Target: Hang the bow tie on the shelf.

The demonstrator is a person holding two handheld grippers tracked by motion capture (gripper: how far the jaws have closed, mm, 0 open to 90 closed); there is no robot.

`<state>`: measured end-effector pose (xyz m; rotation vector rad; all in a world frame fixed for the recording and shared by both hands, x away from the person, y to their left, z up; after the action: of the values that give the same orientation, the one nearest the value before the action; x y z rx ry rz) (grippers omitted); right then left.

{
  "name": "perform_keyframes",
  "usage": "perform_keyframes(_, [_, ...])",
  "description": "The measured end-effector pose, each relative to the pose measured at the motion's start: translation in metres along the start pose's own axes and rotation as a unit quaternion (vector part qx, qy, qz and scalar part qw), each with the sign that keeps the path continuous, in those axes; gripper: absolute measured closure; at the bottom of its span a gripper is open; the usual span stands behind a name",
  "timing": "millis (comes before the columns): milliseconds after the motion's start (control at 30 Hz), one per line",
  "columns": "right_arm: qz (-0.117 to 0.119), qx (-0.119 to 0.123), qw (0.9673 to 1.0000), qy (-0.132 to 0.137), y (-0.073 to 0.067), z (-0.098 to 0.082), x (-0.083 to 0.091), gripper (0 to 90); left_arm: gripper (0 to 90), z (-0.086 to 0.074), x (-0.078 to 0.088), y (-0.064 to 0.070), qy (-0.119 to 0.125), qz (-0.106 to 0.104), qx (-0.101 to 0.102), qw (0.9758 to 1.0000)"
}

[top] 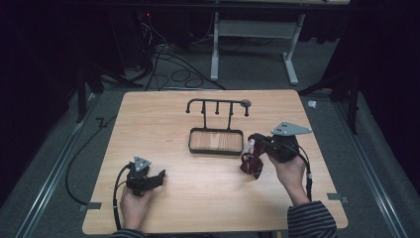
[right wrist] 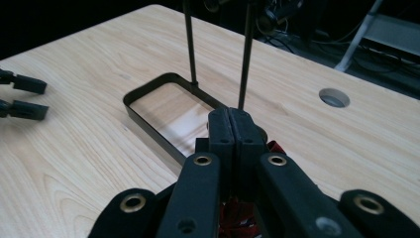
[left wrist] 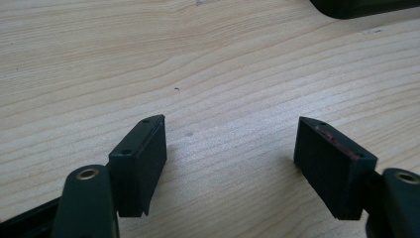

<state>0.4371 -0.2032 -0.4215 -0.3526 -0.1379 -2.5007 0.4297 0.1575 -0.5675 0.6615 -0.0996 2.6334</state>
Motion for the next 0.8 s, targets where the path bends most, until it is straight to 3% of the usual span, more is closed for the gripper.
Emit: perform_keyframes(800, [0.039,-0.007,0.9988,0.029,-0.016,0.028,-0.003,90.0,29.1,0.0,0.0,0.0,0.001,0.001,0.0,1.0])
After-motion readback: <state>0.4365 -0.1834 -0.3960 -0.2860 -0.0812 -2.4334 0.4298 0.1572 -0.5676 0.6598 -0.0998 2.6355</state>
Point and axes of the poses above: each handheld gripper's, and its own axes: x roughly backward along the jaws, z roughly out of its top, y roughly to its right, the point moved 9 cm from there along -x, roughly forward along the jaws, and after that the axes turned 14 degrees about y, right-handed, at the moved point
